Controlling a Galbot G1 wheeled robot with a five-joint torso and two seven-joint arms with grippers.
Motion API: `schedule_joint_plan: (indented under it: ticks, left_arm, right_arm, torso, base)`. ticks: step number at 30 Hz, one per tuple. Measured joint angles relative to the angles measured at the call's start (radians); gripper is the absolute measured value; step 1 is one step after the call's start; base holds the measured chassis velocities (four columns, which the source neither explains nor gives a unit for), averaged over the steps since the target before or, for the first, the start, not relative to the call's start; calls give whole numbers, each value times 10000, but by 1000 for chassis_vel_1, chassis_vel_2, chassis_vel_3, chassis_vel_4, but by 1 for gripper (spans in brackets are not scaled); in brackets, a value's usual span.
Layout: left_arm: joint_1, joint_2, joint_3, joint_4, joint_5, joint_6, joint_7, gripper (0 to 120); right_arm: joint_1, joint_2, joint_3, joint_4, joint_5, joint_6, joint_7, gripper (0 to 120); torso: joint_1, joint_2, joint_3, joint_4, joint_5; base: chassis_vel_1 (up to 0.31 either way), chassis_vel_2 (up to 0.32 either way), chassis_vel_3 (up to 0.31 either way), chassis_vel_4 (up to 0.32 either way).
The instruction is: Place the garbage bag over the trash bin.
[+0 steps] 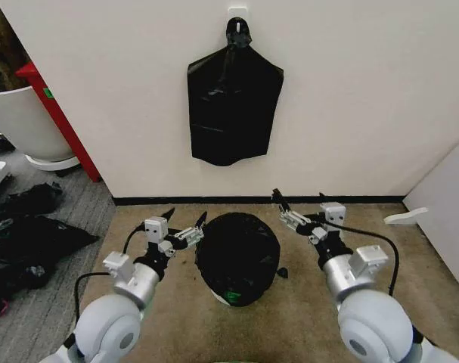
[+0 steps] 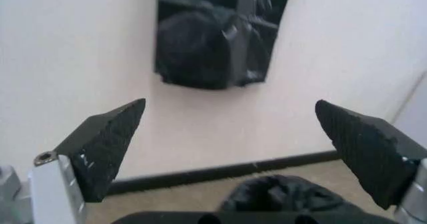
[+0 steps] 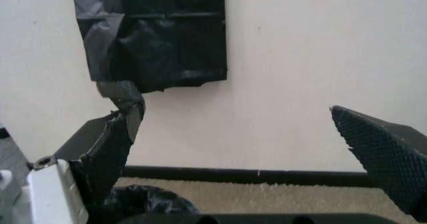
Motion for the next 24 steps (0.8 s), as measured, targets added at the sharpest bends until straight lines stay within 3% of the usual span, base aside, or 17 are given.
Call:
schedule_joint_plan:
  ticks: [4,6,12,18,24]
  left_arm:
    - [1565,-436,-1814,-140,1091,-1202,1152,100]
    - [1903,-625,-2185,-156,1253,-1357,1292,100]
    - [3703,-1965,-3818,-743,1381,-1950,2133,100]
    - [4080,-2274,-4067,-1012,1291,-2033,2419,100]
    - [4179,-2566,-3746,-1161,1757,-2100,2184,100]
  right_arm:
    - [-1483,1192,788,-222,-1504,842,-1390,100]
    - [-1705,1446,928,-260,-1758,1008,-1679,100]
    - [-2937,3279,1578,-219,-3701,1574,-2702,100]
    - [-3334,3750,1562,-152,-4368,1706,-2706,100]
    - [-3680,3994,1418,-405,-4618,2167,-2830,100]
  torso:
    - [0,0,0,3,1]
    - [0,0,-1,1,0]
    - [0,0,-2,3,-1]
    - [0,0,-1,2,-1]
    - [0,0,0,3,-1]
  base:
    - [0,0,0,0]
    - [0,0,0,0]
    - [0,0,0,0]
    - [0,0,0,0]
    - [0,0,0,0]
